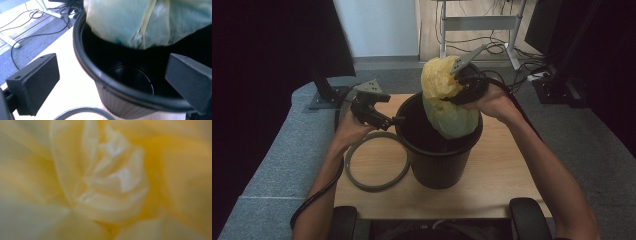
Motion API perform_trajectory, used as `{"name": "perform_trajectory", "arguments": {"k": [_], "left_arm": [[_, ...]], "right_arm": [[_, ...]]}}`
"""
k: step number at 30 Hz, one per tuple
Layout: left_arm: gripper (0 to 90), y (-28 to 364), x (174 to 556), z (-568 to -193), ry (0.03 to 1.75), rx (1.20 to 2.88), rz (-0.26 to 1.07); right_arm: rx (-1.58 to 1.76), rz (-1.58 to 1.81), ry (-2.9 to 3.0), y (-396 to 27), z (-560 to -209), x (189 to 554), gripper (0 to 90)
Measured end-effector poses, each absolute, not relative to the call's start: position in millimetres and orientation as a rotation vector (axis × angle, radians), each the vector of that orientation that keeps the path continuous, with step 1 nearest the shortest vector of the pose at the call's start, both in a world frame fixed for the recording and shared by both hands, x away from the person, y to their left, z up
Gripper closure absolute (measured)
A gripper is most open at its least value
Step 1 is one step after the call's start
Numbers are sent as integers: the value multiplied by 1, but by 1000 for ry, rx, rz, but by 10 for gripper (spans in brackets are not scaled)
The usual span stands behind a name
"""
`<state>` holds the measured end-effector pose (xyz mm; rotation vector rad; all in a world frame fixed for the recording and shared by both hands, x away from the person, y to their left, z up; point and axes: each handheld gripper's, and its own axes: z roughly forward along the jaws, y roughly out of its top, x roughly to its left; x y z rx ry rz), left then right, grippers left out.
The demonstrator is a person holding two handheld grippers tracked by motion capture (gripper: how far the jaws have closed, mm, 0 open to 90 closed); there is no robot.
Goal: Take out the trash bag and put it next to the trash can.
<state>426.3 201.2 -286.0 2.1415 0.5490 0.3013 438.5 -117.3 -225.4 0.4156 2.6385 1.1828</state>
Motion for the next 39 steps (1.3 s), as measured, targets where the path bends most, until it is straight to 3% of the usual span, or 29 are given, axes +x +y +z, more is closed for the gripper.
{"name": "perform_trajectory", "arguments": {"k": [17, 39], "left_arm": [[0, 247, 424, -337, 722, 2109, 317], [0, 255, 412, -421, 837, 2070, 328]], "right_arm": [[456, 1158, 2574, -128, -187, 436, 727], [607, 1076, 2451, -172, -162, 442, 725]]}}
